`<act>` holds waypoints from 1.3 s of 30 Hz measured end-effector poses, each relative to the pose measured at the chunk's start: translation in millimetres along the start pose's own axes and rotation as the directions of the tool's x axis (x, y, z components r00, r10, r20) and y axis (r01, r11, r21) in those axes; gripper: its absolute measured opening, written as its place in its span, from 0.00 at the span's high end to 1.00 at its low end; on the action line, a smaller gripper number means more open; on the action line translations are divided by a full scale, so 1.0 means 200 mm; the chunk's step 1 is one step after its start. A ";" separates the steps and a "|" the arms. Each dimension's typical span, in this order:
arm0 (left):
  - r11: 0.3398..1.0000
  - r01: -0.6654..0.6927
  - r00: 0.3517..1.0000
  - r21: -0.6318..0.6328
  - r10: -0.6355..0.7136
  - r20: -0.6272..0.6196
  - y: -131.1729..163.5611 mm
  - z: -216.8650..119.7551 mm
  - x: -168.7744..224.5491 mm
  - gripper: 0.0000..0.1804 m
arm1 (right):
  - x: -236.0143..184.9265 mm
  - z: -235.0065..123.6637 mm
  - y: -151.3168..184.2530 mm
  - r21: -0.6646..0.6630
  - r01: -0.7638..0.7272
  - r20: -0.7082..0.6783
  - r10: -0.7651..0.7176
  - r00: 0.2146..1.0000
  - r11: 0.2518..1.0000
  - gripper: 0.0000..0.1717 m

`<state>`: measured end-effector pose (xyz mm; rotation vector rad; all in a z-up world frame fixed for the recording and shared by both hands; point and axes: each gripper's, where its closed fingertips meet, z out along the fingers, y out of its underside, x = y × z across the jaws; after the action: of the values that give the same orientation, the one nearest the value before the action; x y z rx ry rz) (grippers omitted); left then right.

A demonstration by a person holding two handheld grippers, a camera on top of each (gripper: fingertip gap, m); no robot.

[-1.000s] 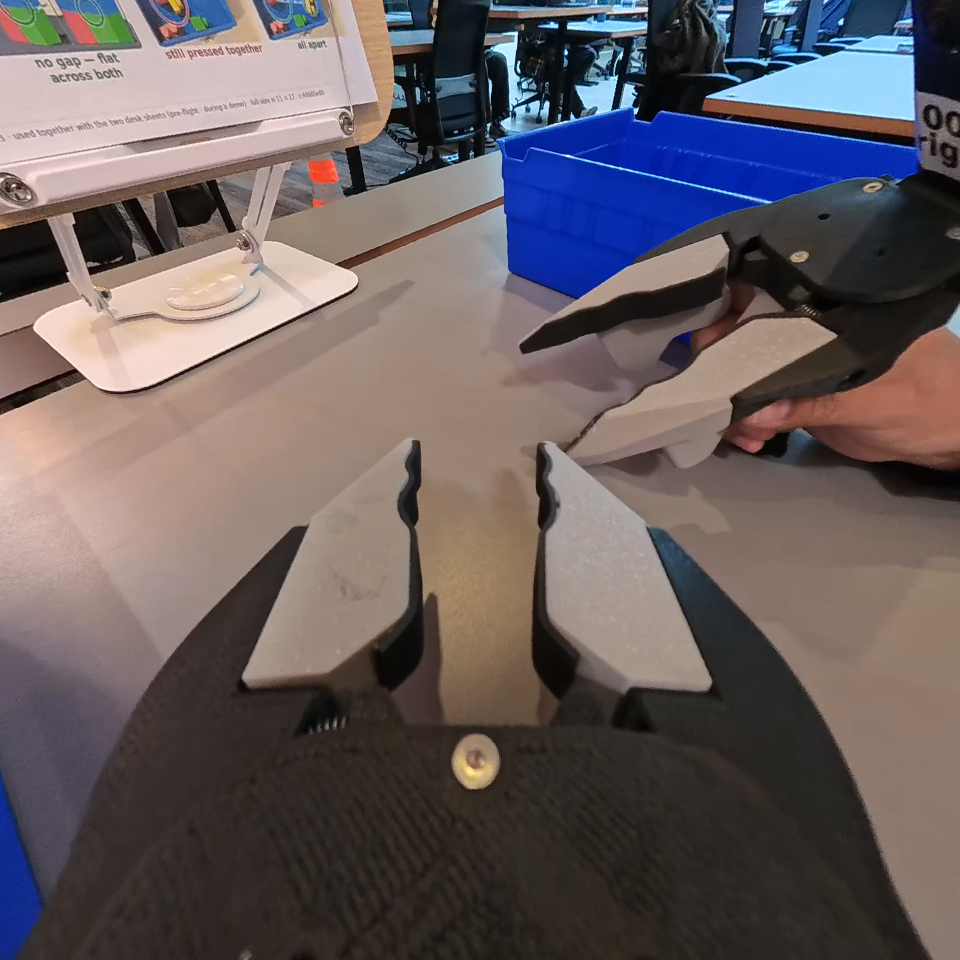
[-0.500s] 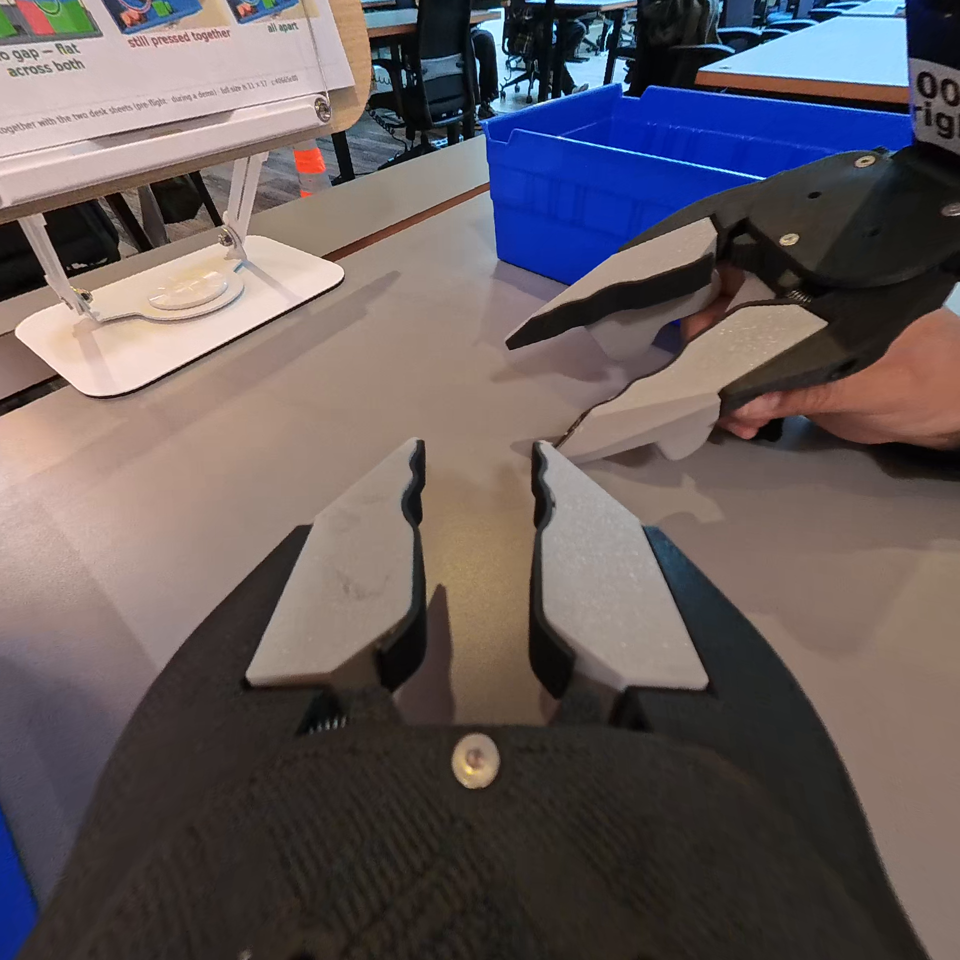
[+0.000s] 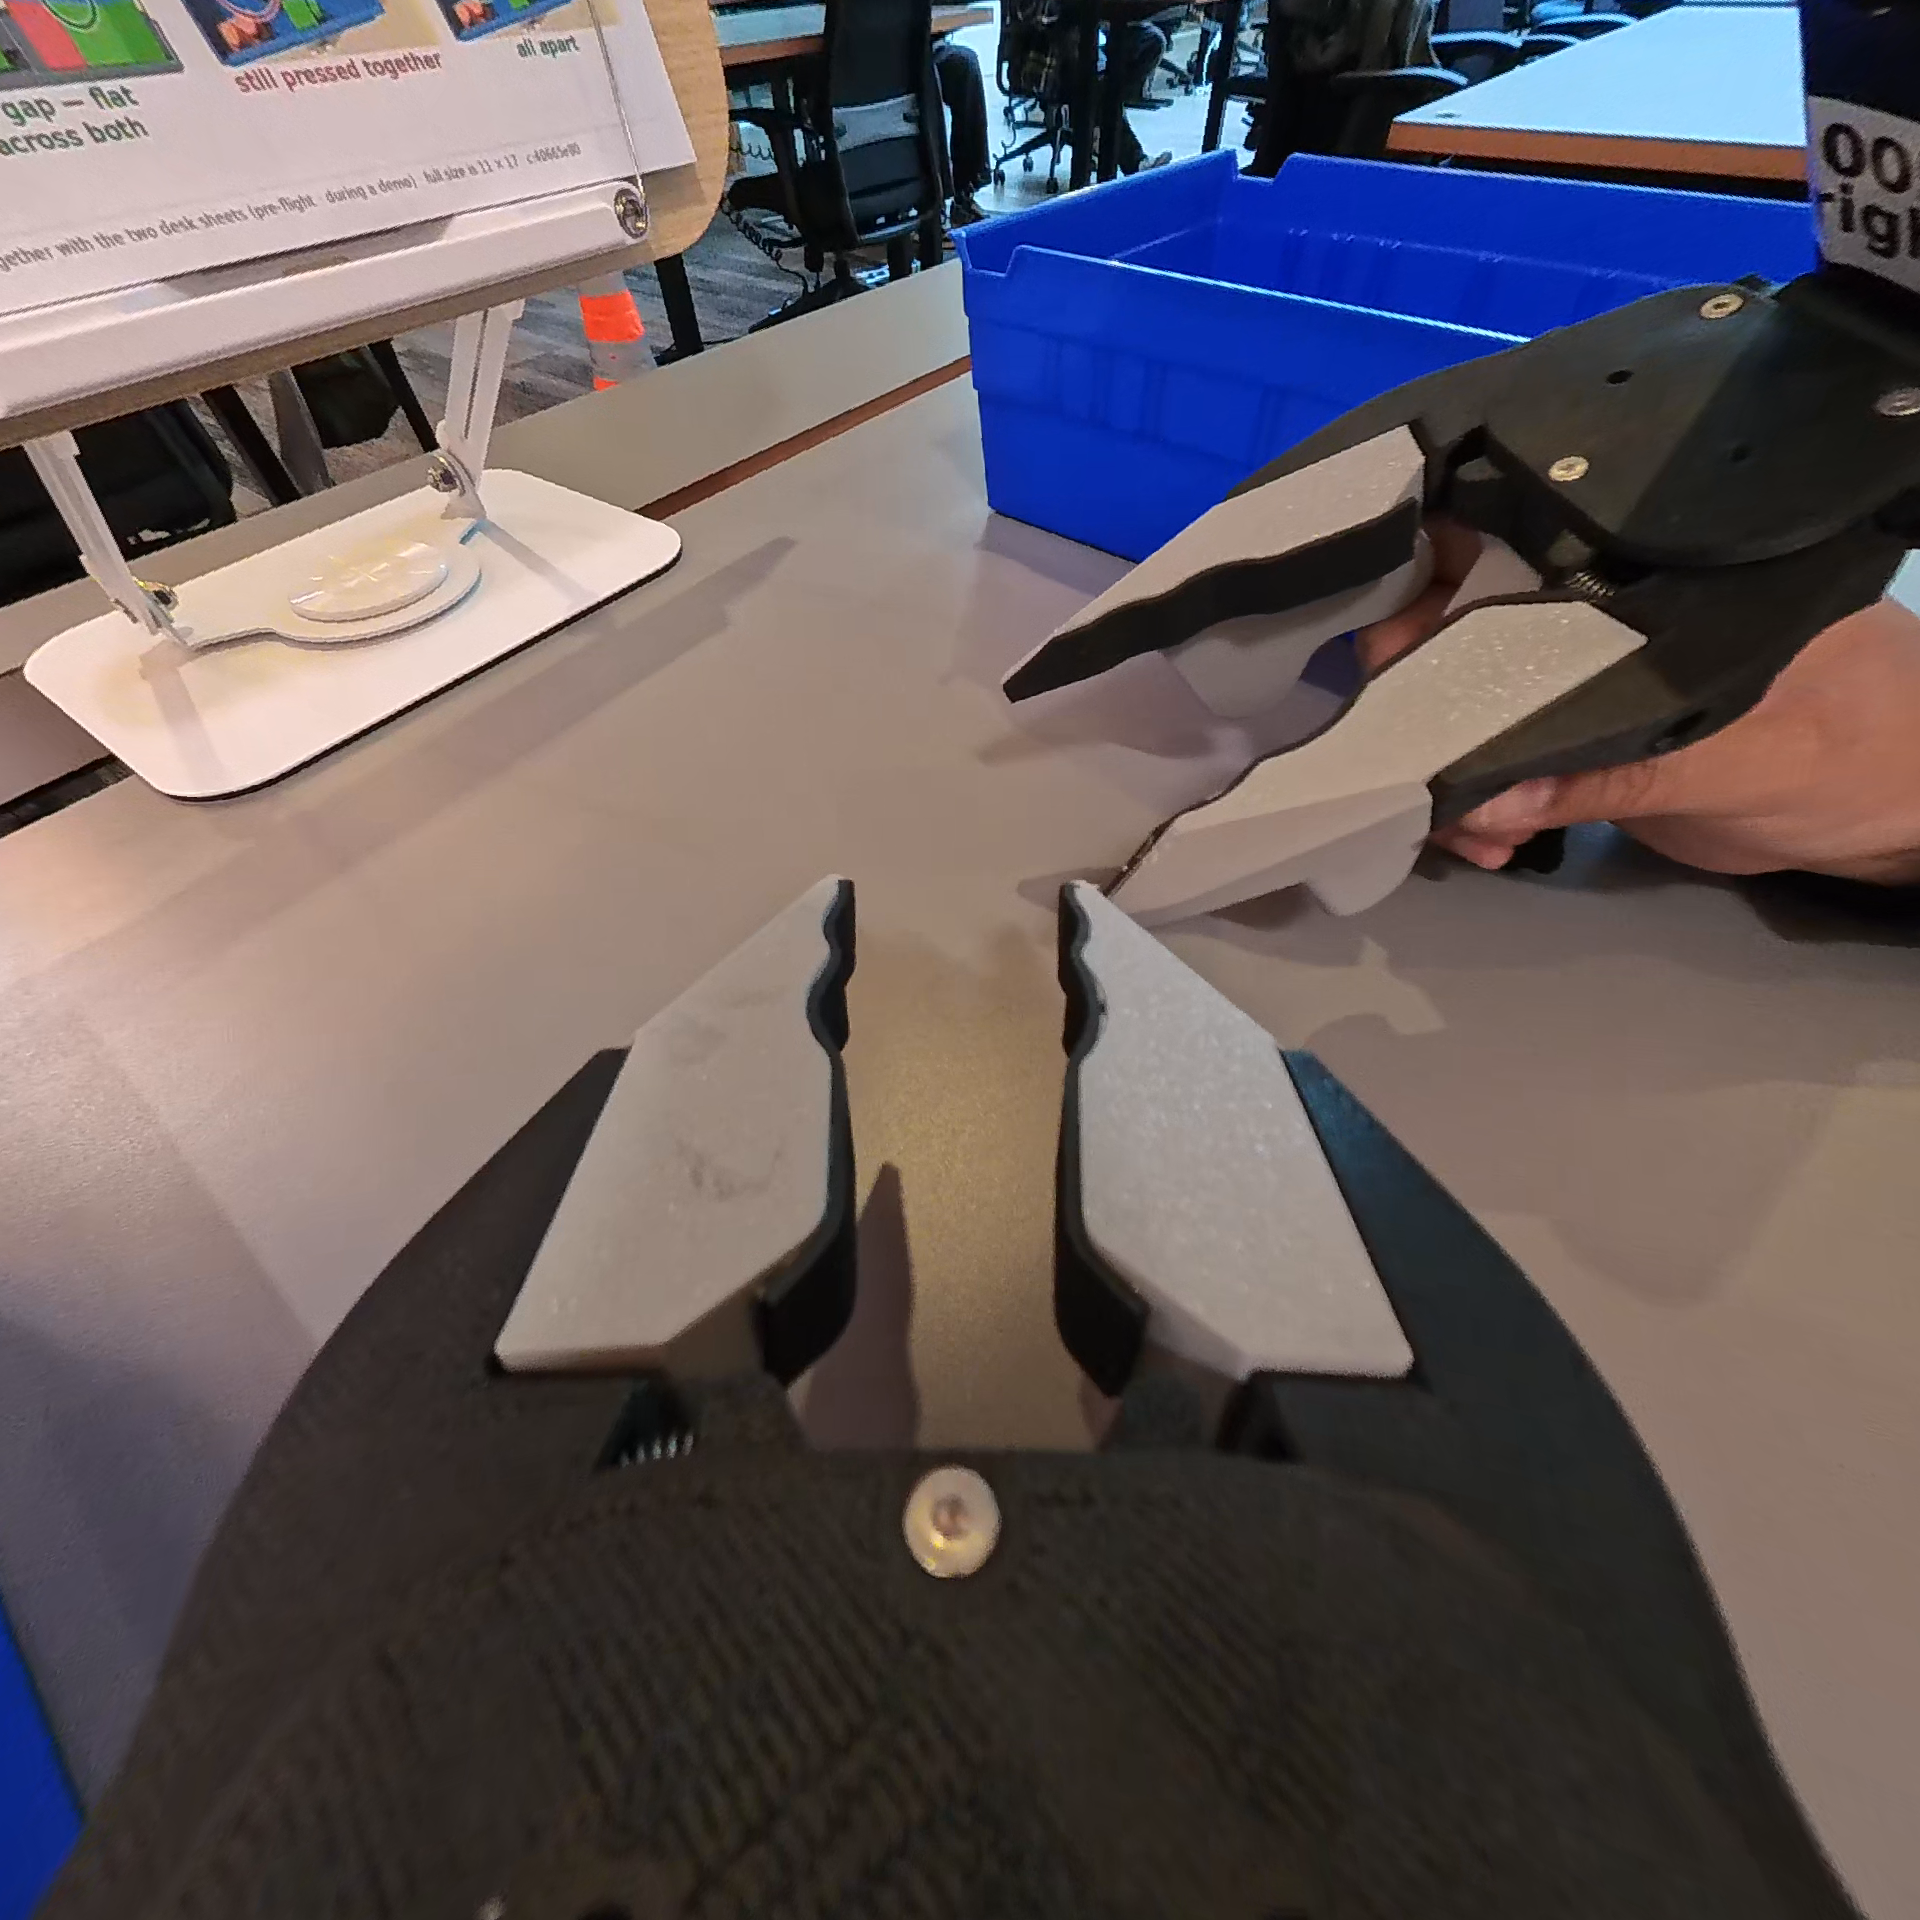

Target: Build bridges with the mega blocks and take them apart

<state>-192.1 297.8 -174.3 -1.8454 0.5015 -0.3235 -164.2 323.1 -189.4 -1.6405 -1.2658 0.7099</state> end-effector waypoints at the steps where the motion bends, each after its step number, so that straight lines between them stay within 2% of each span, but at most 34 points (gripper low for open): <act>1: 1.000 0.000 1.000 0.000 0.000 0.000 0.00 0.00 0.00 0.79 | 0.00 0.00 0.00 0.000 0.001 0.000 -0.001 1.000 1.000 0.59; 18: 1.000 -0.007 1.000 -0.005 0.007 0.002 0.00 0.00 0.00 0.80 | -0.01 0.00 0.00 -0.001 0.006 0.005 -0.006 1.000 1.000 0.60; 20: 1.000 -0.003 1.000 -0.015 0.003 0.001 0.01 0.00 0.00 0.80 | -0.01 -0.01 -0.01 -0.005 0.006 0.012 -0.006 1.000 1.000 0.62; 22: 0.999 -0.004 1.000 -0.032 0.005 0.012 0.01 0.00 -0.02 0.80 | 0.00 -0.01 -0.02 -0.004 0.026 0.007 -0.026 1.000 1.000 0.69; 27: 1.000 -0.013 0.997 -0.016 0.014 0.069 -0.01 -0.06 -0.05 0.80 | 0.03 -0.03 -0.04 0.018 0.022 -0.014 -0.022 1.000 1.000 0.69; 32: 0.990 0.128 0.987 0.058 -0.133 0.088 -0.08 -0.26 0.04 0.78 | 0.04 -0.04 -0.05 0.034 0.024 -0.021 -0.023 0.999 0.999 0.69; 36: 0.994 0.107 0.963 0.037 -0.113 0.243 -0.11 -0.56 -0.03 0.76 | 0.03 -0.03 -0.04 0.033 0.018 -0.009 -0.018 1.000 0.999 0.70; 39: 0.994 0.108 0.921 0.029 -0.111 0.373 -0.15 -0.85 -0.19 0.72 | 0.02 -0.03 -0.04 0.034 0.025 -0.006 -0.025 1.000 0.999 0.70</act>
<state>-296.7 183.0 -90.9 -1.8733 0.1329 -0.0414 -160.8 325.7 -179.3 -1.5957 -1.2619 0.7078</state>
